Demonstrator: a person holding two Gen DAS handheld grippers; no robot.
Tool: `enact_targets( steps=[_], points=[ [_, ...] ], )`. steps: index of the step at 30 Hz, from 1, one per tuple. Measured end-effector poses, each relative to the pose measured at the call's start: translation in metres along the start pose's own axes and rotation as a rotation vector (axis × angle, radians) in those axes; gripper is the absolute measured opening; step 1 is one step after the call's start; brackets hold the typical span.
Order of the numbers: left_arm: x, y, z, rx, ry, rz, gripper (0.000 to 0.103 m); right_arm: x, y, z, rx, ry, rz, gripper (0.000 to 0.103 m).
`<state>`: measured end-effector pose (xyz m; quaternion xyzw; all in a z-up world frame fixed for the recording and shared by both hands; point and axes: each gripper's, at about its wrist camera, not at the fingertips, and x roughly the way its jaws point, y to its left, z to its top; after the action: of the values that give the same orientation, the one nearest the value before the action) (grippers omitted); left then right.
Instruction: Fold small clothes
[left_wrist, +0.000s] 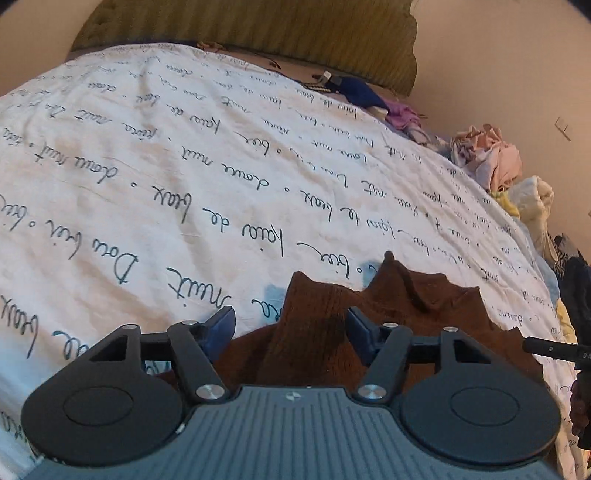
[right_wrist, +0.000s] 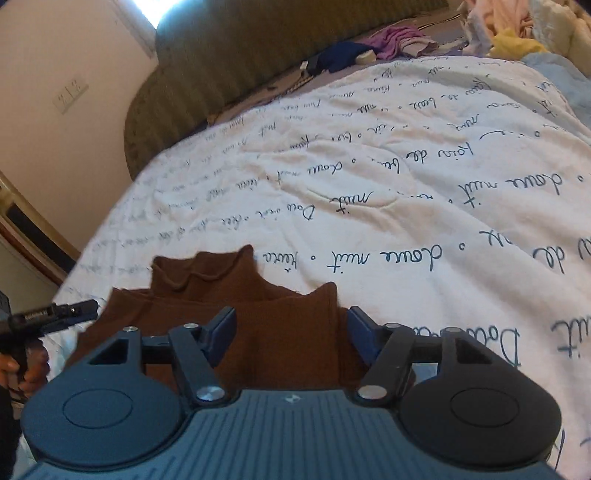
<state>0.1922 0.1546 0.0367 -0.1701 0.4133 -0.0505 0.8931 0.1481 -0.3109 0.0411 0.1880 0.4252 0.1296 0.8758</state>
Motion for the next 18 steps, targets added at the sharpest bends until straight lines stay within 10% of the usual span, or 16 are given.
enact_targets(
  steps=[2,3,4,13,18],
  points=[
    [0.009,-0.003,0.003,0.022,0.017,0.001,0.062,0.01,0.002,0.0,-0.035,0.02,-0.005,0.056],
    [0.011,-0.004,0.004,0.036,0.02,0.009,0.055,0.011,0.003,0.0,-0.06,0.016,-0.002,0.02],
    [0.014,-0.008,0.007,0.058,0.024,0.009,0.02,0.013,0.006,0.0,-0.081,0.017,-0.004,0.004],
    [-0.013,-0.027,0.026,0.139,-0.122,0.038,0.008,-0.02,-0.004,0.014,-0.024,-0.125,0.065,0.004],
    [0.036,-0.008,0.015,0.103,-0.022,0.151,0.009,0.016,-0.031,0.006,0.05,-0.041,-0.011,0.004]
  ],
)
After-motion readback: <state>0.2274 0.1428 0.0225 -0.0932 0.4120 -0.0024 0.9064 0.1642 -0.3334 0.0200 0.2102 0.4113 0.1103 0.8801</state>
